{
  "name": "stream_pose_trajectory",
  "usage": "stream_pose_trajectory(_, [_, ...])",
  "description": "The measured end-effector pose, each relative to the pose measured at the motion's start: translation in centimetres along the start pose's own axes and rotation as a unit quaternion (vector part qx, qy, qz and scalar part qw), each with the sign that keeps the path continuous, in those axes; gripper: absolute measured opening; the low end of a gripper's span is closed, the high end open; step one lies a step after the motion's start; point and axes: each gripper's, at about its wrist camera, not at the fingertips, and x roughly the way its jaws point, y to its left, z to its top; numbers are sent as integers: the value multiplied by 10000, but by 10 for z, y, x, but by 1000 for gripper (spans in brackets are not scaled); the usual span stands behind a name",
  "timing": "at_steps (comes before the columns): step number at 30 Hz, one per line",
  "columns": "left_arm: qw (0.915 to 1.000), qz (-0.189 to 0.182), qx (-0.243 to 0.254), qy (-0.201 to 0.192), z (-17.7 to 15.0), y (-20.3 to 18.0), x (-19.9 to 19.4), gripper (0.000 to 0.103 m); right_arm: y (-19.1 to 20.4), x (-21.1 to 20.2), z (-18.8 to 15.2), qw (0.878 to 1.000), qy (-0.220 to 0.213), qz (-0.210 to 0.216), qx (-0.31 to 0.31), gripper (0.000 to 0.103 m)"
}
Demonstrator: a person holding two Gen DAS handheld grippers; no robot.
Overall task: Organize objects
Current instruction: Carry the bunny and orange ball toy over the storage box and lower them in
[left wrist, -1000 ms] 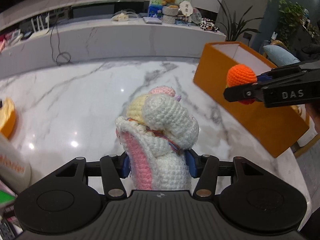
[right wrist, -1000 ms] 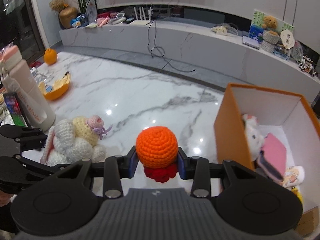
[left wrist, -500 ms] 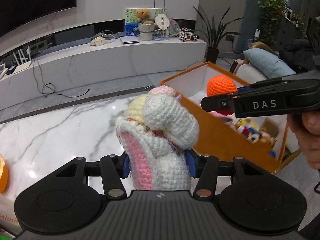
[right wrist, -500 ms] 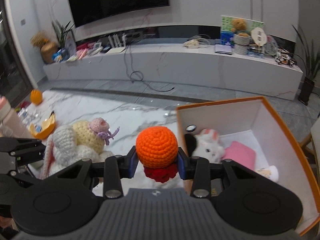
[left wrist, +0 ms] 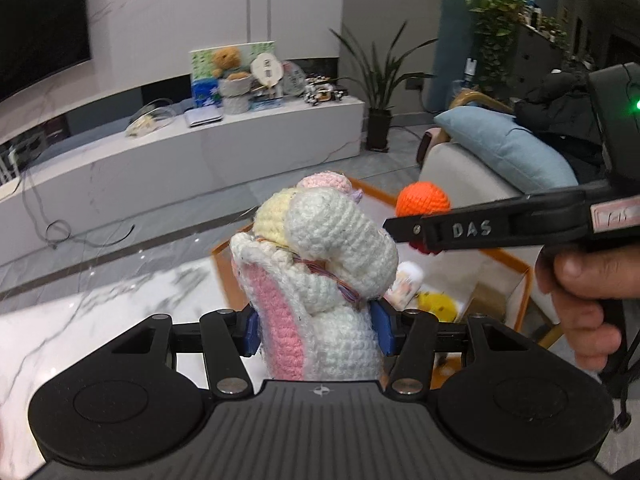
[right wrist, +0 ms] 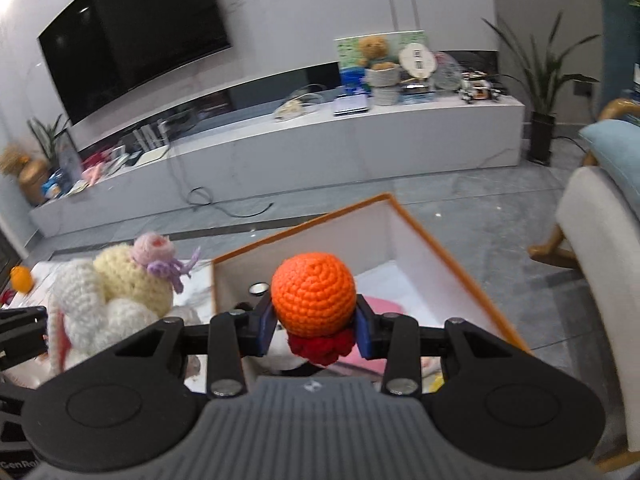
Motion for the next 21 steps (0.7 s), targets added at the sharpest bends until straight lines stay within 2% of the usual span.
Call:
stream_pose_trajectory(12, [9996, -171, 145, 152, 14, -35, 43, 61, -38, 0, 2, 9982, -46, -573, 149, 41])
stream_pose_trajectory(21, [9988, -218, -5, 437, 8, -43, 77, 61, -50, 18, -2, 9967, 225, -761, 179, 41])
